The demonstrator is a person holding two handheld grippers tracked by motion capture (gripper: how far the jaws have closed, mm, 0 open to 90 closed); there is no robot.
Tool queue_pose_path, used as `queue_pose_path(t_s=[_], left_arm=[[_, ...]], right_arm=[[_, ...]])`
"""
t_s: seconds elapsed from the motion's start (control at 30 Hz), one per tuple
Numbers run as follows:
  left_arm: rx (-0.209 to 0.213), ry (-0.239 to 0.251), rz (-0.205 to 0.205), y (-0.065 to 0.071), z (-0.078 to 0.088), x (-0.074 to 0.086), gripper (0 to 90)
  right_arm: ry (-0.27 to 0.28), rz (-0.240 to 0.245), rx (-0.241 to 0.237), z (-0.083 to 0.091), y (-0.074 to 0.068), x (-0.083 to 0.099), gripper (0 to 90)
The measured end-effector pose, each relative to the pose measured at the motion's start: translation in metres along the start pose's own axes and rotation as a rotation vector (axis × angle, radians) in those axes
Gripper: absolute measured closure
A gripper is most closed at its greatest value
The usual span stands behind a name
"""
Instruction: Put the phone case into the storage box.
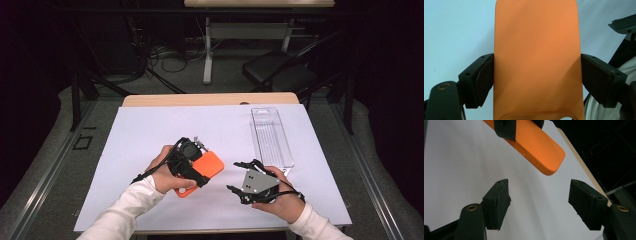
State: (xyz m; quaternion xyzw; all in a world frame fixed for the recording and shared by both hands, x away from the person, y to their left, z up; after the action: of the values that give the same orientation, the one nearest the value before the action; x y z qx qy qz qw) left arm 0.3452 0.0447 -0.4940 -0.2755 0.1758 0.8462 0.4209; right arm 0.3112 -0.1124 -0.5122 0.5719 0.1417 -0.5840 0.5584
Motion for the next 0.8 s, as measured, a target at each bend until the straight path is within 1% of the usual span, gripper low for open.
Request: queue_pose_path(t_s=[0.1,0.13,0.17,0.23,0.3,0.33,0.37,0.4,0.43,0.47,0.5,0.53,0.6,0.63,0.67,0.7,0.73,0.77,0.8], left_arm=[[0.003,-0.003,0.001,0.0007,-0.0012,0.0000,15.9],[0.003,-0.003,0.001,0.0007,-0.0012,0.0000,16.0],[0.007,-0.005,-0.003,0.0011,-0.0020,-0.0004,16.0],[0.011,-0.006,0.006,0.0026,-0.0030,-0.0013,16.0],[0.016,-0.006,-0.002,0.0032,-0.0041,-0.0024,15.9],[0.019,-0.008,-0.002,0.0039,-0.0045,-0.0029,15.9],[0.019,-0.008,-0.002,0.0039,-0.0045,-0.0029,15.9],[0.026,-0.012,-0.006,0.0049,-0.0052,-0.0035,16.0],[0.027,-0.010,0.000,0.0057,-0.0058,-0.0038,15.9],[0.030,-0.010,0.001,0.0061,-0.0062,-0.0040,16.0],[0.030,-0.010,0.001,0.0061,-0.0062,-0.0040,15.9],[0.029,-0.013,-0.004,0.0062,-0.0066,-0.0043,15.9],[0.034,-0.015,-0.009,0.0063,-0.0065,-0.0048,15.9],[0.035,-0.014,-0.005,0.0066,-0.0064,-0.0051,15.9],[0.037,-0.013,-0.004,0.0068,-0.0063,-0.0055,15.9],[0.041,-0.010,0.002,0.0075,-0.0065,-0.0060,16.0],[0.044,-0.010,0.002,0.0077,-0.0067,-0.0062,16.0],[0.044,-0.010,0.002,0.0077,-0.0067,-0.0062,16.0],[0.046,-0.015,-0.004,0.0080,-0.0071,-0.0067,16.0]], right_arm=[[-0.002,0.065,0.002,-0.0006,-0.0005,-0.0015,32.6],[-0.002,0.065,0.002,-0.0006,-0.0005,-0.0015,32.6],[-0.014,0.110,0.003,-0.0007,-0.0009,-0.0013,33.2],[-0.030,0.144,0.006,-0.0010,-0.0008,-0.0003,34.3],[-0.040,0.182,0.009,-0.0017,-0.0009,0.0006,35.3],[-0.053,0.189,0.014,-0.0013,-0.0019,0.0017,35.6],[-0.052,0.225,0.012,-0.0024,-0.0011,0.0013,35.6],[-0.061,0.265,0.013,-0.0027,-0.0008,0.0016,35.9],[-0.071,0.288,0.016,-0.0023,-0.0008,0.0019,36.0],[-0.062,0.310,0.021,-0.0036,-0.0017,0.0023,36.0],[-0.062,0.310,0.021,-0.0036,-0.0017,0.0023,36.0],[-0.074,0.379,0.028,-0.0042,-0.0023,0.0028,36.6],[-0.079,0.434,0.019,-0.0050,-0.0024,0.0025,36.9],[-0.080,0.454,0.020,-0.0054,-0.0029,0.0027,37.3],[-0.094,0.462,0.021,-0.0046,-0.0038,0.0035,37.5],[-0.096,0.475,0.021,-0.0048,-0.0043,0.0035,37.5],[-0.078,0.511,0.016,-0.0066,-0.0034,0.0021,37.7],[-0.078,0.511,0.016,-0.0066,-0.0034,0.0021,37.7],[-0.083,0.529,0.010,-0.0067,-0.0051,0.0031,38.6]])
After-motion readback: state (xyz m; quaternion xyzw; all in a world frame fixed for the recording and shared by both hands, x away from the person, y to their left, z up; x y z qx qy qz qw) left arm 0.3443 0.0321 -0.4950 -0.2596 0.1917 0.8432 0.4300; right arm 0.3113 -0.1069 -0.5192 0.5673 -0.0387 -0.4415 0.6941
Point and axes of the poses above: each handheld gripper's, and its own axes: z roughly backward along the jaws, x roughly out of its underside, y roughly to its right, the point moved 7 cm from there along -z, roughly forward along the jaws, and after that the axes turned 14 degrees about y, right-handed, at the moved point
